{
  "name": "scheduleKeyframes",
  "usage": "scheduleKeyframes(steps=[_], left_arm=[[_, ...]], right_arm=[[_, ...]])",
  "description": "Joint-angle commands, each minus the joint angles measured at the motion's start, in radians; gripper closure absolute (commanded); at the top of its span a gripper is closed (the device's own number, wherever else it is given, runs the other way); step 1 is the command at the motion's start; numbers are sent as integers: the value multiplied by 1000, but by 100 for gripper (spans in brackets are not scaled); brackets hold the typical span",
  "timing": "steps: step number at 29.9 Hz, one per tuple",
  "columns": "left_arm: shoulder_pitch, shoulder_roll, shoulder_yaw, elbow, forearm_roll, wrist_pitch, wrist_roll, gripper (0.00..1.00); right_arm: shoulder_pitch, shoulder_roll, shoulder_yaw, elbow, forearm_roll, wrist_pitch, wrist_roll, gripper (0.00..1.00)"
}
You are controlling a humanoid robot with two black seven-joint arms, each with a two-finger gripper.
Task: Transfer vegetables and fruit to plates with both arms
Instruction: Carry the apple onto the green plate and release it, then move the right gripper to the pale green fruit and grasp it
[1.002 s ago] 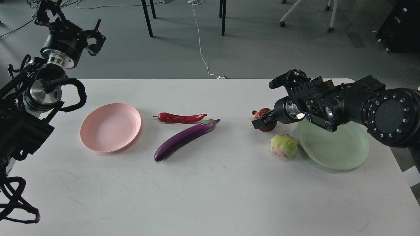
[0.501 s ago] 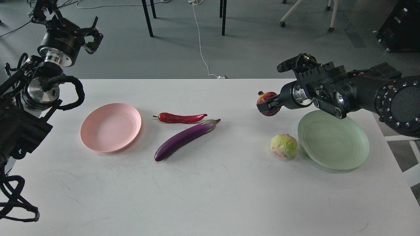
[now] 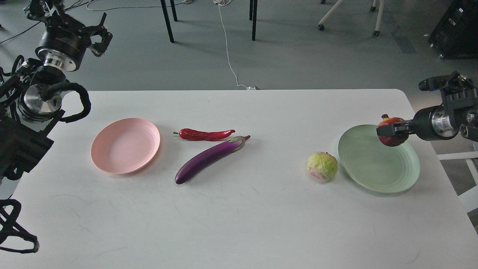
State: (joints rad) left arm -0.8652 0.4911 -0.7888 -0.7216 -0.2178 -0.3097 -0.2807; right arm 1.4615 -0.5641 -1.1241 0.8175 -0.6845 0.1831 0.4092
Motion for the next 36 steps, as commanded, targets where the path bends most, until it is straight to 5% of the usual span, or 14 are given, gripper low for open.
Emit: scheduleKeyframes(steps=[1,6,9,19,28,36], left_arm=[[0,0,0,-2,0,4,0,2],[0,0,0,-13,2,18,2,2],[2,0,0,-13,2,18,0,2],[3,6,2,-13,2,18,0,2],[5,24,2,-13,2,12,0,2],[46,53,-44,-13,0,6,-2,2]], right_arm=[[-44,-10,18,0,0,-39,0,31],[-84,-10,82,0,0,-47,-1,5],[-76,-10,84,6,0,-37,2,2],[189,97,112,63,-4,98,13,2],[212,361,77,170,-35,92,14,4],[198,481,-80,192,-98,-13,23,5]])
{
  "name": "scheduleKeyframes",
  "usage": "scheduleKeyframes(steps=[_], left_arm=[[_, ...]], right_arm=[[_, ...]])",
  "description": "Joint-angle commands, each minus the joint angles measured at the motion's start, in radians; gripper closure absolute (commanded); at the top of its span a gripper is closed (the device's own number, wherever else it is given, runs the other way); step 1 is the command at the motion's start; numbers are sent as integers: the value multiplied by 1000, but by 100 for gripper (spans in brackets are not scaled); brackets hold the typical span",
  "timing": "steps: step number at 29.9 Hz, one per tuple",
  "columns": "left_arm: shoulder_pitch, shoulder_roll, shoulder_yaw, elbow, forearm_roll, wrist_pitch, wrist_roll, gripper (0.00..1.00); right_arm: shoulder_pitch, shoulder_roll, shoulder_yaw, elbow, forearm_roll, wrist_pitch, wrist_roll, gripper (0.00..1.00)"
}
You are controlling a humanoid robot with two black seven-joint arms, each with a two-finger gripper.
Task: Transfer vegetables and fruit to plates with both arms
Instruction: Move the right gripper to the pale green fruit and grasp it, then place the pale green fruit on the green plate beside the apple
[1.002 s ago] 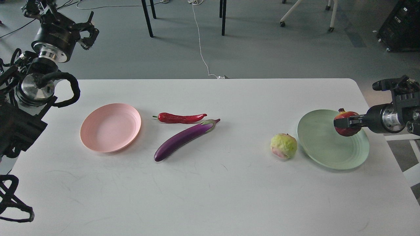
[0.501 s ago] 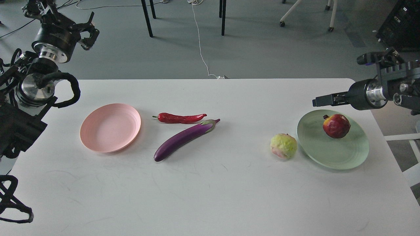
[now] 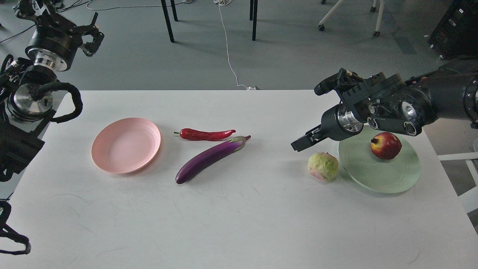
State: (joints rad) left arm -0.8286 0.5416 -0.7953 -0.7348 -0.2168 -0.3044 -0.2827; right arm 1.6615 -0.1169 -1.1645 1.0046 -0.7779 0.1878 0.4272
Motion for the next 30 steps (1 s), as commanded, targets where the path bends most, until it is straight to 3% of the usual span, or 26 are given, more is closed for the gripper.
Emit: scheduleKeyframes(steps=[1,10,16,19,24,30], left_arm=[[11,3,-48,0,-1,2,2,2],[14,28,-55,0,-1,-1,2,2],[16,24,-53,0,-1,1,2,2],[16,20,-53,0,-1,5,2,2],[14,24,-55,0,-1,8,3,2],[13,31,-55,-1,0,2,5,2]], right_arm=[[-3,43,-49,5,-4,-19,5,5],[-29,-9,-118,35,-112,-22,39,11],[-31,-61,-78,66,-110,-44,42,44],[-25,-82,-14,71,-110,-48,41,50],[64,-145,17,78,-103,-48,41,51],[162,-300,-18,224,-159,-42,39,51]])
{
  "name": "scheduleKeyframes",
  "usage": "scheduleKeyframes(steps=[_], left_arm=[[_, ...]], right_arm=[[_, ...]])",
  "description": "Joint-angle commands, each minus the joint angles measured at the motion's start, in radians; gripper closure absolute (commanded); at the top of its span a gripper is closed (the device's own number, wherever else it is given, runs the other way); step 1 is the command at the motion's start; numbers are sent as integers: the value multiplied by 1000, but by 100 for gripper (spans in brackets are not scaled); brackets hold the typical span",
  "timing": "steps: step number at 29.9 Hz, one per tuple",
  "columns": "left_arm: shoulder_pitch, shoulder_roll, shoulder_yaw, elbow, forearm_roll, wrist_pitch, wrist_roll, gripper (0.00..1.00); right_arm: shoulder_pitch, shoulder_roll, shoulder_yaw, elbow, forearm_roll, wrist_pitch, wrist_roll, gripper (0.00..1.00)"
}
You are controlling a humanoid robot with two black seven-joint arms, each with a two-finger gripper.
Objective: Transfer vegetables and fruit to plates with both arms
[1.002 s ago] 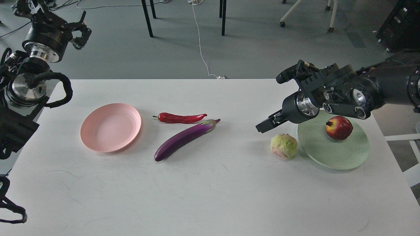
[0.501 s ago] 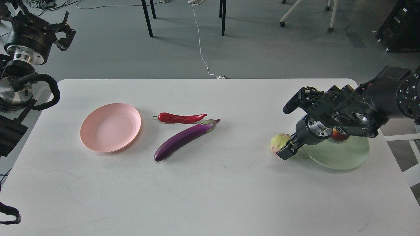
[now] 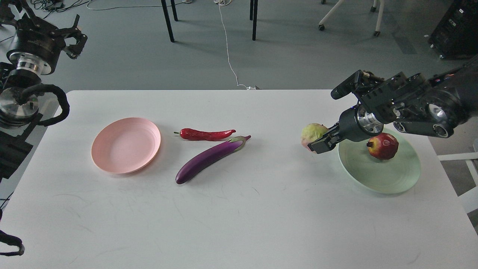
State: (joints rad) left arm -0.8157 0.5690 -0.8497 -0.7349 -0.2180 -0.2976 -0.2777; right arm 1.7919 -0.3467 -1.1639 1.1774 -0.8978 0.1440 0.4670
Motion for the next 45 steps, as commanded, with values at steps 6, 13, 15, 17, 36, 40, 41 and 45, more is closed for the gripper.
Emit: scheduleKeyframes(steps=[6,13,15,17,36,40,41,45], left_arm=[[1,15,3,-1,2,-6,3,2],[1,14,9,-11,2,-2,5,2],[0,14,11,-15,2,-2,5,2],[1,15,9,-27,2,-8,5,2],[-56,106,29,-41,17,3,47,2],[-72,193,127,-167,116,-8,72,2],[-79,213,142,-196,167,-8,72,2],[-112,233,152,-270,475,-18,72,2]], right_arm=[[0,-218,-60,88,-150,2,-2,49],[-121,-261,-53,48,-164,-6,-4,39],[-167,-261,-40,13,-162,-15,-4,36],[-198,-265,-4,-4,-162,-21,-2,33],[-193,-492,465,-22,-144,26,-4,2],[-235,-517,729,-142,-52,51,-8,1],[-261,-515,783,-166,-5,72,-8,1],[-363,-473,992,-240,213,98,-8,1]])
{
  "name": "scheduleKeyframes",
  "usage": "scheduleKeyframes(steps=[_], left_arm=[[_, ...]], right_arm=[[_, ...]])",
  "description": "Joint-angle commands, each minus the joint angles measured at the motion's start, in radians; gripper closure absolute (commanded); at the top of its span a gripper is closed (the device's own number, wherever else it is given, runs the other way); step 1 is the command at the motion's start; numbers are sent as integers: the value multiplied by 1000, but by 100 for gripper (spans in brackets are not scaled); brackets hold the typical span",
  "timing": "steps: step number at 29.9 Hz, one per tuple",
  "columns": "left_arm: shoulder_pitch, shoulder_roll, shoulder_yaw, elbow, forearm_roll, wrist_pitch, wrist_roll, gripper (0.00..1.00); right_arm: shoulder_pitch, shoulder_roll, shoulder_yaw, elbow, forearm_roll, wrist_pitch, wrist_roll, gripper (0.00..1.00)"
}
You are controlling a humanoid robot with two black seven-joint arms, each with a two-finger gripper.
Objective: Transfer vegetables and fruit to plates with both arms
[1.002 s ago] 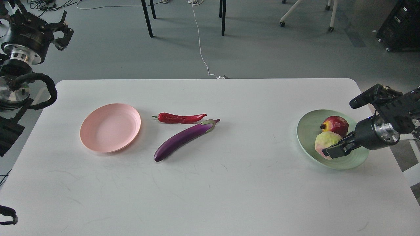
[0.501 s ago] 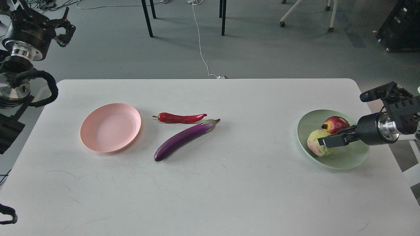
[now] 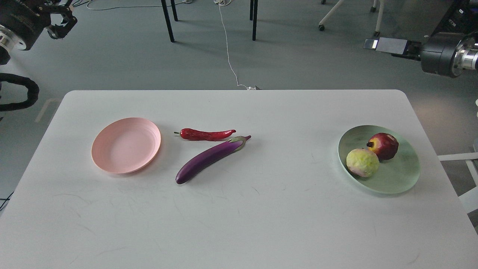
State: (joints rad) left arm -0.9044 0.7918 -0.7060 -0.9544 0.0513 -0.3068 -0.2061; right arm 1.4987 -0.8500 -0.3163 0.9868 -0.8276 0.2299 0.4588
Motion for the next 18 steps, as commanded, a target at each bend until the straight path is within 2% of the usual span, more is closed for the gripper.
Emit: scheduleKeyframes(steps=[1,7,9,15,18], left_arm=[[-33,9,8,-65,273,-14,1,2],[-38,0,11,-260,677,-11,1,2],[-34,-37,25,-309,839,-11,-1,2],[-30,-149,137,-326,1279,8,-22,2],[-27,-223,209,-336,1453,73,-27,3]], right_arm=[[-98,35,184,-59,180,11,0,1],[-247,37,405,-69,390,11,6,1],[-296,37,469,-76,499,11,6,1],[-400,64,542,-126,761,25,8,1],[-454,74,551,-135,829,48,11,1]])
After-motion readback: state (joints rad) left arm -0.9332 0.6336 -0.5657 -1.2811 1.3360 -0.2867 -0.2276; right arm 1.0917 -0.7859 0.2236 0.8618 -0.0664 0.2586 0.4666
